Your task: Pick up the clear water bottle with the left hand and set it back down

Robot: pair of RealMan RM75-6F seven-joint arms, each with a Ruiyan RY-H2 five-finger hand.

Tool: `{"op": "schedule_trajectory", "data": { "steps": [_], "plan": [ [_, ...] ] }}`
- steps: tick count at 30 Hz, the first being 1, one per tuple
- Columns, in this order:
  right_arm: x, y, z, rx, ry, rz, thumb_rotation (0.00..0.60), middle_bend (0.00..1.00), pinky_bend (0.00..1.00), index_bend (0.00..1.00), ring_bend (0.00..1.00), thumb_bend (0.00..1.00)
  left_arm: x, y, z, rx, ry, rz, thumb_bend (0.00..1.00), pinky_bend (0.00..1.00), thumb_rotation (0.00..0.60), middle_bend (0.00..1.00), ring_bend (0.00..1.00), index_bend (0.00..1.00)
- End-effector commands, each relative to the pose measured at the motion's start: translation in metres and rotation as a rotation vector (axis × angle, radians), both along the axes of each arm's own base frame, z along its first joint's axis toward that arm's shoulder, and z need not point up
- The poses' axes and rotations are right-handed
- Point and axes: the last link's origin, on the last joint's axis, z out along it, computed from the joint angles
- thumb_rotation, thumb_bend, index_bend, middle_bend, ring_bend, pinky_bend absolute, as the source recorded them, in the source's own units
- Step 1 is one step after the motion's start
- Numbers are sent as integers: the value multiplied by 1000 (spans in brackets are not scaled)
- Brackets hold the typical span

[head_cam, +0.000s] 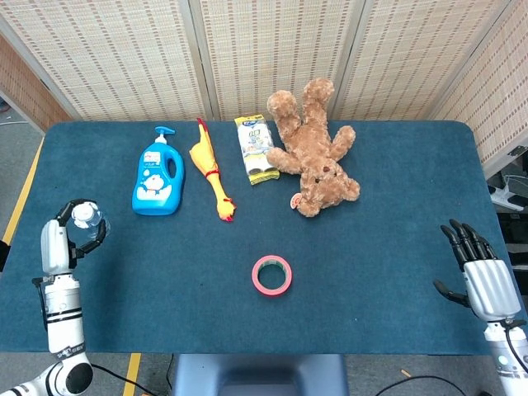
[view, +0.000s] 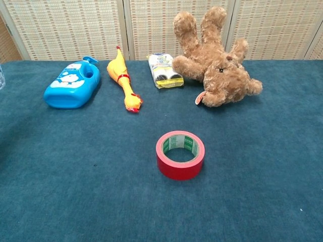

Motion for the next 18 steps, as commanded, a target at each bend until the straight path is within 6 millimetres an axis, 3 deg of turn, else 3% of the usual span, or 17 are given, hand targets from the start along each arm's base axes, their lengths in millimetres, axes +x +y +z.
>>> {"op": "schedule_trajectory", "data": {
  "steps": [1, 5, 8, 14, 18],
  "plan": [
    [0, 0, 0, 2, 2, -2, 600, 0, 167, 0, 0, 101, -11, -7, -21, -74, -18, 43, 525, 403, 600, 665, 544, 670],
    [0, 0, -1, 3, 3, -2, 600, 0, 167, 0, 0, 102, -21, -15, -47, -149, -32, 84, 524, 404, 600, 665, 544, 670],
    [0, 0, 0, 3, 2, -5, 600, 0, 167, 0, 0, 102, -21, -16, -53, -153, -38, 76, 525, 404, 600, 665, 544, 670],
    [0, 0, 0, 3, 0, -1, 600, 0, 167, 0, 0, 102, -3, -8, -28, -27, -49, -10, 526, 404, 600, 665, 545, 670],
    [0, 1, 0, 6, 1, 1, 600, 0, 168, 0, 0, 102, 5, -14, -16, 24, -42, -43, 525, 404, 600, 664, 545, 670]
  ]
}}
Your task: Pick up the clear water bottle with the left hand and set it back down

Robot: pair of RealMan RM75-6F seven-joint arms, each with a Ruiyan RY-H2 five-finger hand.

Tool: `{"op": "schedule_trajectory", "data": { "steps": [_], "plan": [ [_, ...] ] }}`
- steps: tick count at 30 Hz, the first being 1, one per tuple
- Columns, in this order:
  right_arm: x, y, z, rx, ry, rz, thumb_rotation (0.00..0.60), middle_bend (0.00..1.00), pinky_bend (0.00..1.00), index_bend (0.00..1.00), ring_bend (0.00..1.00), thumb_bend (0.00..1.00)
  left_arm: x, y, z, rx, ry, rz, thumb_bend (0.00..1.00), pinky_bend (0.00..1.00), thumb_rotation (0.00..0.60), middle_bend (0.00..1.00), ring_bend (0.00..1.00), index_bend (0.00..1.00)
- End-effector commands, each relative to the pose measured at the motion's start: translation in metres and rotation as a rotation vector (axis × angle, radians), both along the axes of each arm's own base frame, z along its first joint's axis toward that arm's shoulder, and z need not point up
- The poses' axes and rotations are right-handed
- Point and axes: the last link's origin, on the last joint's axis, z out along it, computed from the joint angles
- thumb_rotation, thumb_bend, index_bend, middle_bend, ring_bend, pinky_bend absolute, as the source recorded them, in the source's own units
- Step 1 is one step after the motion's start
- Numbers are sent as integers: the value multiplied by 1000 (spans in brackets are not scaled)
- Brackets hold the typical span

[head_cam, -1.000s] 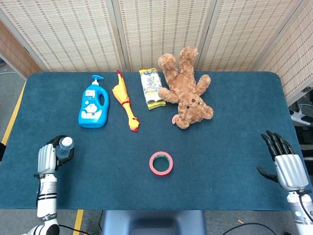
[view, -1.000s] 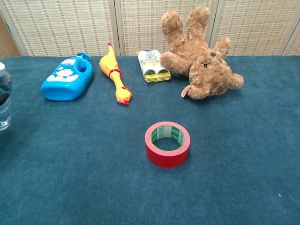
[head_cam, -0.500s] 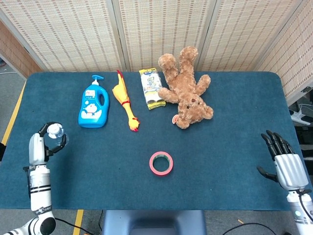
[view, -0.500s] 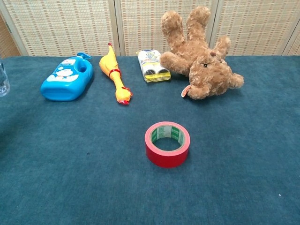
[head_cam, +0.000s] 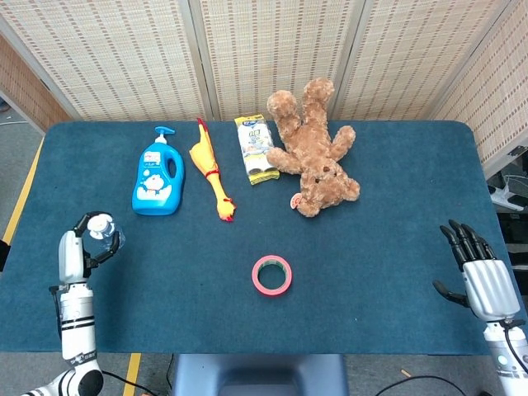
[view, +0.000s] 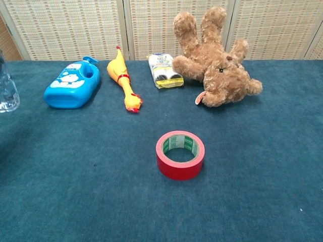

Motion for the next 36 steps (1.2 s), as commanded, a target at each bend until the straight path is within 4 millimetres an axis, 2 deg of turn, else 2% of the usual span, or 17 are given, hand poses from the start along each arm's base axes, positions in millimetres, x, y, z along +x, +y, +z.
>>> {"op": "schedule_trajectory", "data": {
  "steps": [1, 6, 15, 17, 19, 22, 25, 30, 33, 36],
  "plan": [
    [0, 0, 0, 1, 0, 1, 600, 0, 168, 0, 0, 102, 5, -6, 7, 20, 11, -22, 525, 404, 600, 664, 545, 670],
    [0, 0, -1, 4, 4, 1, 600, 0, 168, 0, 0, 102, -10, -11, -11, -60, 13, 33, 524, 404, 600, 663, 545, 670],
    [0, -2, -3, 14, 10, -6, 600, 0, 170, 0, 0, 102, -36, -14, -49, -93, -91, 158, 523, 404, 600, 654, 542, 663],
    [0, -1, -3, 16, 9, -5, 600, 0, 170, 0, 0, 102, -38, -14, -55, -106, -102, 166, 523, 404, 600, 643, 536, 642],
    [0, -1, -3, 15, 10, -4, 600, 0, 170, 0, 0, 102, -39, -14, -59, -115, -108, 172, 524, 399, 600, 622, 514, 572],
    [0, -1, -3, 14, 8, -3, 600, 0, 170, 0, 0, 102, -41, -15, -63, -135, -121, 172, 525, 359, 600, 539, 461, 430],
    [0, -1, -3, 15, 9, -4, 600, 0, 170, 0, 0, 102, -44, -16, -65, -153, -120, 172, 515, 321, 600, 406, 391, 283],
    [0, -1, -4, 19, 12, -4, 600, 0, 170, 0, 0, 102, -44, -17, -64, -183, -115, 159, 417, 204, 600, 168, 147, 45],
    [0, -1, -4, 19, 13, -4, 600, 0, 170, 0, 0, 102, -43, -18, -61, -197, -105, 136, 398, 188, 600, 71, 69, 0],
    [0, -1, -4, 19, 13, -4, 600, 0, 170, 0, 0, 102, -44, -18, -56, -211, -83, 119, 399, 183, 600, 25, 34, 0]
  ]
}}
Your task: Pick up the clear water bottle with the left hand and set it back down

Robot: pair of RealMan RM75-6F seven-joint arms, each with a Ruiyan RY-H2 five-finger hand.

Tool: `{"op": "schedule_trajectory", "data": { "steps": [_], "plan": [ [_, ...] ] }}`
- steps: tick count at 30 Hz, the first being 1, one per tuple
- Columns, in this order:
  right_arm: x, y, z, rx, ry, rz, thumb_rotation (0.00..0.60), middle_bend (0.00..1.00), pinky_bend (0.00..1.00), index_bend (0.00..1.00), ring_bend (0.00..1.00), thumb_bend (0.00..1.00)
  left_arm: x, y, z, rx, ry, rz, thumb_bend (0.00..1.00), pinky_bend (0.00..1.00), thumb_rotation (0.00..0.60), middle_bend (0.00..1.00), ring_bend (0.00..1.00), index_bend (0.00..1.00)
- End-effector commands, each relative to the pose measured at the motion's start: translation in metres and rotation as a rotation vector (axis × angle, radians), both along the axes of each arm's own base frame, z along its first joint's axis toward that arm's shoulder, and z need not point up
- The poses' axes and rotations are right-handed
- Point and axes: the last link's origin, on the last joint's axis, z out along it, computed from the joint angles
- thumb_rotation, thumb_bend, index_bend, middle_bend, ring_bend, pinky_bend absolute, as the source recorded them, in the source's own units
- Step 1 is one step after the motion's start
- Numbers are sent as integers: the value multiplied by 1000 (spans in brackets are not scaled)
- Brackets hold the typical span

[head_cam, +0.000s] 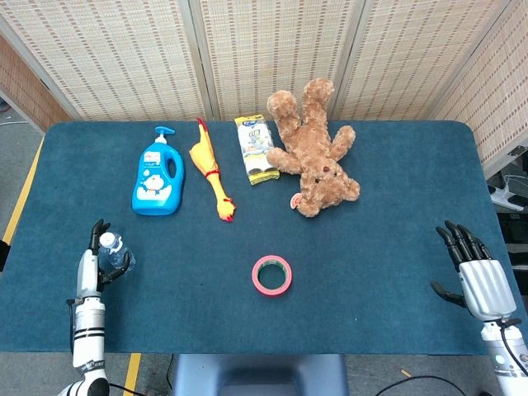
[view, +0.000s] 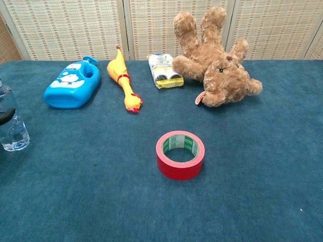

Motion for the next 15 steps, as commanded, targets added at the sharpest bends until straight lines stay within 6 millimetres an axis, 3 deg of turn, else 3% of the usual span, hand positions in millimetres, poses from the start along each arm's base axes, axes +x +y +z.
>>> {"op": "schedule_trajectory", "data": {
  "steps": [1, 11, 15],
  "plan": [
    [0, 0, 0, 1, 0, 1, 600, 0, 170, 0, 0, 102, 0, 0, 5, -19, 22, -23, 401, 182, 600, 20, 29, 0],
    [0, 0, 0, 2, 0, 1, 600, 0, 170, 0, 0, 102, -3, -8, 42, -147, 237, -100, 402, 169, 600, 0, 1, 0],
    [0, 0, -1, 4, 2, 1, 600, 0, 170, 0, 0, 102, -3, -11, 49, -171, 234, -87, 403, 168, 600, 0, 1, 0]
  ]
}}
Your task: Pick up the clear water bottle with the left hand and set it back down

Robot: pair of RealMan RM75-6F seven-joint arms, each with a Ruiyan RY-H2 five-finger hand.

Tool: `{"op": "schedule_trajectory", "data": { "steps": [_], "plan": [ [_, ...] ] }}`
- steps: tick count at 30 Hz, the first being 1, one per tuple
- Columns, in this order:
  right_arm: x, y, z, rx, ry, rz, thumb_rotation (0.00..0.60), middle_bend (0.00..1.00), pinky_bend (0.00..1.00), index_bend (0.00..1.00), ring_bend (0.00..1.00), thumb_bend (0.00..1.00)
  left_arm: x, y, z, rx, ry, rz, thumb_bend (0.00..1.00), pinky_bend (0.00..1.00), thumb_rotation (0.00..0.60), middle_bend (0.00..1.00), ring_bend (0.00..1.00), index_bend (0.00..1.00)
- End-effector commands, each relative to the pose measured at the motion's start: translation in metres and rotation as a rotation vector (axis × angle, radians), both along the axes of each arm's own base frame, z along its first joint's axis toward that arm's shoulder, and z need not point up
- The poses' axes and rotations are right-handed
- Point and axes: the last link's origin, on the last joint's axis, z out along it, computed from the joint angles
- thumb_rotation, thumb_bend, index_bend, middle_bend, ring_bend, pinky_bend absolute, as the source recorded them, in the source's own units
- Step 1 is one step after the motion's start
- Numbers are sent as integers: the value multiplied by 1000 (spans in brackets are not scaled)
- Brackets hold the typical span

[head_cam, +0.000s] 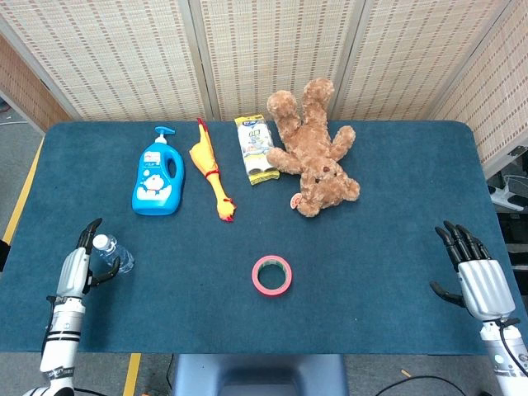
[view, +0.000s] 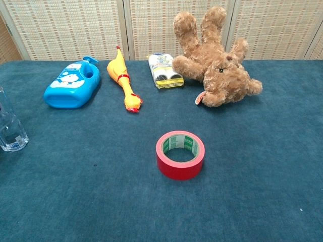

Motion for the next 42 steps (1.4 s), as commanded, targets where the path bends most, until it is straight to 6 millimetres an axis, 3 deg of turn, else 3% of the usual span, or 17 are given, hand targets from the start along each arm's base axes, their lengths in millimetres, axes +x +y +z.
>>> {"op": "schedule_trajectory", "data": {
  "steps": [1, 10, 18, 26, 42],
  "plan": [
    [0, 0, 0, 3, 0, -1, 600, 0, 170, 0, 0, 102, 0, -4, 1, -39, -1, 14, 403, 168, 600, 0, 1, 0],
    [0, 0, 1, 0, -4, -5, 600, 0, 170, 0, 0, 102, -7, -5, 9, -81, 138, -3, 404, 167, 600, 0, 0, 0],
    [0, 1, 1, 0, -3, 2, 600, 0, 170, 0, 0, 102, -21, -16, 21, -226, 464, -26, 404, 163, 600, 0, 0, 0],
    [1, -2, -1, 4, 1, 1, 600, 0, 170, 0, 0, 102, -43, -14, 25, -140, 654, 16, 387, 164, 600, 0, 0, 0],
    [1, -4, -3, 17, 9, -1, 600, 0, 170, 0, 0, 102, -33, -7, 23, -28, 622, 5, 381, 164, 600, 0, 0, 0]
  ]
}}
